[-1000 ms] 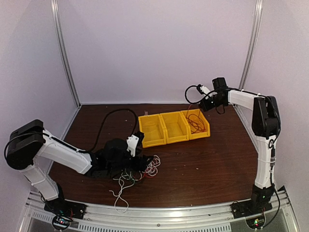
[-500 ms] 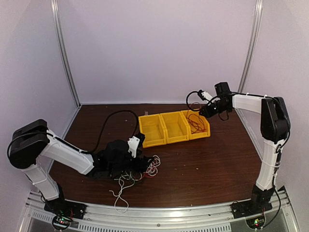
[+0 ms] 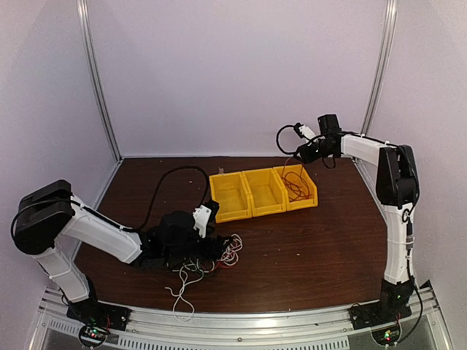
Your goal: Untangle the cables
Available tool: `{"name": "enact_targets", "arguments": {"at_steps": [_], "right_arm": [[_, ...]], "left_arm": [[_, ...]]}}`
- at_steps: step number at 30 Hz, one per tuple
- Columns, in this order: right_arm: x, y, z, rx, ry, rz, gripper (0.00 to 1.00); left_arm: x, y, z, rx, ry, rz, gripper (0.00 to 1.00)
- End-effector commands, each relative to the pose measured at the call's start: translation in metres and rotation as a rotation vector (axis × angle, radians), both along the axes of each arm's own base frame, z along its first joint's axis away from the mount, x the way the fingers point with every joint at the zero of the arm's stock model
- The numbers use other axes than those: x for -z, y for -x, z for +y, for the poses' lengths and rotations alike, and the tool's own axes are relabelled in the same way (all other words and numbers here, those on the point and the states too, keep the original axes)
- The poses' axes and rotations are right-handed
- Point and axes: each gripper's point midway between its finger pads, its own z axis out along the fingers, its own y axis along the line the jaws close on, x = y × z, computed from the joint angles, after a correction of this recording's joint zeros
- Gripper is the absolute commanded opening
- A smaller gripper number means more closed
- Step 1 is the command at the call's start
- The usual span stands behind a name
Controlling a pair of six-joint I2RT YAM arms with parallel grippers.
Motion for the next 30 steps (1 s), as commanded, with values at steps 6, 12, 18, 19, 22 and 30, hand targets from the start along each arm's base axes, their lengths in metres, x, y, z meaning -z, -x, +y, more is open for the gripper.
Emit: {"name": "enact_targets", "arguments": {"at_steps": [6, 12, 18, 19, 22, 30], "right_arm": [[0.007, 0.01, 0.013, -0.065, -0.061, 0.057, 0.29], [0.006, 0.018, 0.014, -0.083, -0.068, 0.053, 0.05], [-0.005, 0.045, 0.013, -0.085, -0.066, 0.021, 0.0], [-0.005, 0.052, 0.014, -0.088, -0.065, 0.017, 0.0], [0.01, 0.072, 0.02, -0.097, -0.038, 0.03, 0.0], [0.068, 0.075, 0.022, -0.033, 0.027, 0.162, 0.0]], "left_arm": [[-0.008, 0.001, -0.002, -0.002, 0.036, -0.018, 0.74], [-0.006, 0.001, -0.003, 0.003, 0.036, -0.017, 0.74], [-0.006, 0.002, 0.0, 0.001, 0.036, -0.018, 0.74], [-0.006, 0.002, 0.001, -0.001, 0.037, -0.02, 0.74], [-0.005, 0.002, 0.0, 0.002, 0.041, -0.018, 0.74], [-0.006, 0.001, -0.01, 0.026, 0.046, -0.017, 0.74]]}}
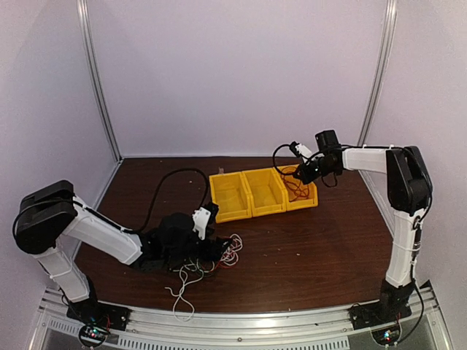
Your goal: Untangle the cables
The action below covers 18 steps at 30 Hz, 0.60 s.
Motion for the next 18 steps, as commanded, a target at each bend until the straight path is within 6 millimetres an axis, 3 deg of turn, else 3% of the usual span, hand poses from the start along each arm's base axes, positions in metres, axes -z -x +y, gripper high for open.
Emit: {"name": "enact_targets", "arguments": {"at_steps": [1, 9, 12, 18], "right_arm": [[0.032, -0.005, -0.003, 0.073, 0.06, 0.056, 0.0], [0.05, 0.0, 0.01, 0.093, 0.172, 0.107, 0.0], [0.03, 0.003, 0.01, 0.11, 0.168, 0.085, 0.05], [-0.036, 0.013, -0.002, 0.156, 0.176, -0.011, 0.23]], "left_arm": [[-0.013, -0.001, -0.012, 0.021, 0.048, -0.021, 0.74], [-0.018, -0.001, -0.005, -0.001, 0.047, -0.028, 0.74], [-0.019, -0.001, 0.0, -0.016, 0.046, -0.032, 0.74], [-0.022, -0.001, 0.008, -0.032, 0.038, -0.047, 0.74]]}}
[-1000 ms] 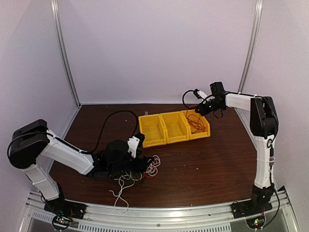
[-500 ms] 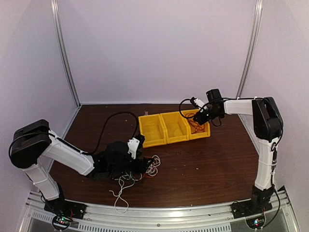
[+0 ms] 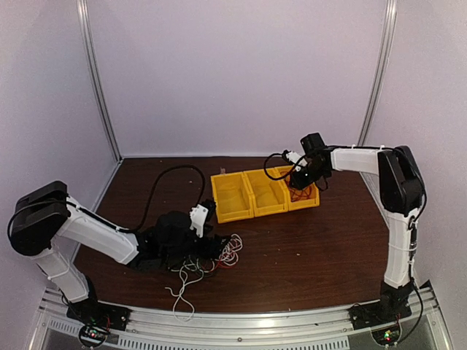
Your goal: Untangle the cables
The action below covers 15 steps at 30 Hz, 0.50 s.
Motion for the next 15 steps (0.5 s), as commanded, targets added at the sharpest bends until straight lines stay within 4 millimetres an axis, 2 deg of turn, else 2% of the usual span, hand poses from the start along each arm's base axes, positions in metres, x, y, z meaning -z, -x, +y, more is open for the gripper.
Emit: {"name": "enact_targets", "arguments": {"at_steps": [1, 5, 10, 12, 15], "right_arm": [[-0.085, 0.004, -0.014, 0.052, 0.008, -0.138, 0.25], [-0.111, 0.011, -0.019, 0.062, 0.011, -0.17, 0.31], [-0.128, 0.021, -0.019, 0.035, 0.013, -0.161, 0.35], [-0.137, 0.033, -0.007, -0.041, -0.035, -0.166, 0.36], [-0.14, 0.072, 0.031, -0.26, -0.098, -0.172, 0.34]], "left_arm": [[-0.012, 0.0, 0.006, -0.023, 0.023, -0.034, 0.74], [-0.013, 0.0, 0.008, -0.026, 0.022, -0.04, 0.74], [-0.015, 0.0, 0.008, -0.025, 0.024, -0.041, 0.75], [-0.015, 0.0, 0.011, -0.039, 0.022, -0.033, 0.75], [-0.009, -0.006, 0.02, -0.09, -0.002, 0.007, 0.76]]}}
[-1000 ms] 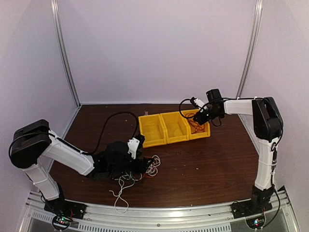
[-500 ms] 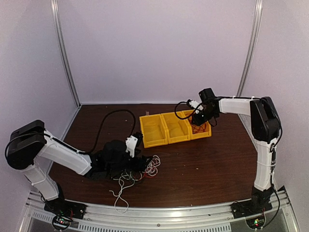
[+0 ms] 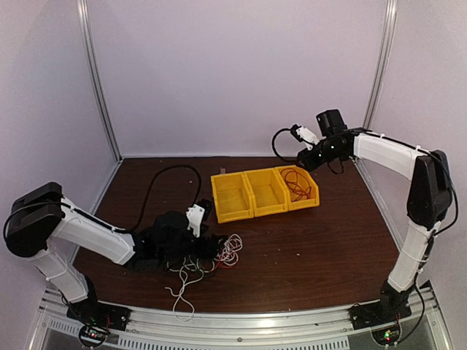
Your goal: Untangle the cables
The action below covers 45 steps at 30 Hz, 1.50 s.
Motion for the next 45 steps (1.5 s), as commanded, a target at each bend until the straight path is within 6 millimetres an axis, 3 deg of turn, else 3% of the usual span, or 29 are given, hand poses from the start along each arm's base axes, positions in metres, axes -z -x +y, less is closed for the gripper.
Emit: {"name": "enact_targets", "arguments": {"at_steps": [1, 5, 10, 13, 18, 23, 31, 34, 36, 39, 42, 45], "right_arm": [[-0.004, 0.069, 0.056, -0.329, -0.035, 0.014, 0.32], [0.019, 0.134, 0.107, -0.581, -0.062, 0.06, 0.29], [0.045, 0.176, 0.151, -0.738, -0.098, 0.127, 0.3], [0.058, 0.193, 0.176, -0.809, -0.104, 0.16, 0.33], [0.071, 0.207, 0.21, -0.871, -0.119, 0.182, 0.38], [0.085, 0.206, 0.232, -0.9, -0.102, 0.196, 0.4], [0.116, 0.212, 0.242, -0.953, -0.069, 0.256, 0.39], [0.122, 0.212, 0.243, -0.953, -0.067, 0.264, 0.31], [0.123, 0.212, 0.244, -0.954, -0.069, 0.267, 0.24], [0.112, 0.211, 0.246, -0.956, -0.085, 0.25, 0.0], [0.085, 0.211, 0.247, -0.955, -0.118, 0.201, 0.0], [0.044, 0.214, 0.247, -0.968, -0.152, 0.141, 0.0]], "left_arm": [[-0.004, -0.007, 0.012, -0.071, -0.001, 0.032, 0.76], [0.006, -0.011, 0.025, -0.105, -0.007, 0.126, 0.75], [0.012, -0.005, 0.039, -0.099, 0.015, 0.177, 0.73], [0.006, 0.003, 0.036, -0.051, 0.057, 0.172, 0.73], [0.008, 0.005, 0.041, -0.07, 0.073, 0.189, 0.74], [0.009, 0.007, 0.05, -0.103, 0.096, 0.198, 0.75], [0.003, 0.005, 0.064, -0.155, 0.098, 0.17, 0.76], [0.002, 0.004, 0.067, -0.166, 0.098, 0.16, 0.76], [0.002, 0.003, 0.067, -0.169, 0.097, 0.158, 0.76], [0.005, 0.004, 0.065, -0.162, 0.1, 0.161, 0.76], [0.006, 0.003, 0.061, -0.146, 0.097, 0.156, 0.76], [0.0, 0.005, 0.052, -0.092, 0.123, 0.124, 0.76]]}}
